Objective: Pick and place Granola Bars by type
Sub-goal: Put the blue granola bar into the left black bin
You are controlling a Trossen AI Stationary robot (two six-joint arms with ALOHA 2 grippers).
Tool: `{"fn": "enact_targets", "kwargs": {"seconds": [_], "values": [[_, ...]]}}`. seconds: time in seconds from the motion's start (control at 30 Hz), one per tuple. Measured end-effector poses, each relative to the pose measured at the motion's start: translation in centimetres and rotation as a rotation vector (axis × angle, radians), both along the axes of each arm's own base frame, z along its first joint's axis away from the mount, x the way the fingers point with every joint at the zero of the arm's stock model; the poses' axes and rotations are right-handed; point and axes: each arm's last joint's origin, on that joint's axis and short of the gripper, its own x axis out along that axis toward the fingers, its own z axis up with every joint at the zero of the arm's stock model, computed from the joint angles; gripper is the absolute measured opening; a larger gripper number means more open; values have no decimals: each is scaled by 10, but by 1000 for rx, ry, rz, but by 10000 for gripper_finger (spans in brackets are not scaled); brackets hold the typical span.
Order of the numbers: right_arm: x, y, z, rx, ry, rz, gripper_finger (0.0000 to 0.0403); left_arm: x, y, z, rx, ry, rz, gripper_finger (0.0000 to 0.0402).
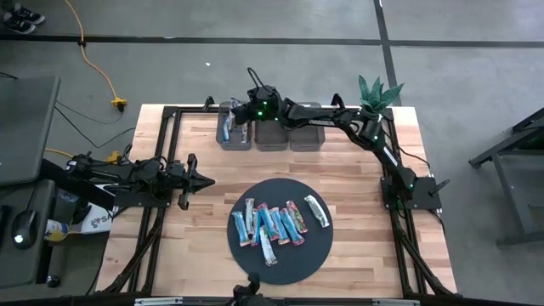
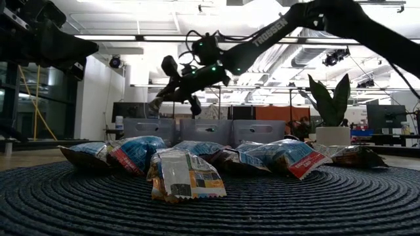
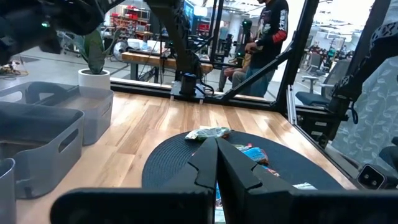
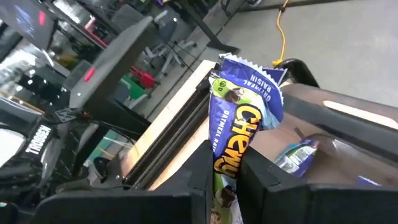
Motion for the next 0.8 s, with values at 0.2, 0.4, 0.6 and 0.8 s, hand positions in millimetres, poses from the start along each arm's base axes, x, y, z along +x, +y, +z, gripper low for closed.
{"fn": "enact_targets", "kwargs": {"seconds": [0.2, 0.4, 0.6, 0.8], "values": [[13, -4, 0, 1, 123, 33, 36, 0, 0, 0, 0, 0, 0, 1], [12, -6, 3, 39, 172, -8, 36, 0, 0, 0, 0, 0, 0, 1], [10, -3, -3, 45, 240, -39, 36, 0, 0, 0, 0, 0, 0, 1], [11, -2, -3, 43, 235, -34, 36, 0, 0, 0, 0, 0, 0, 1]]}}
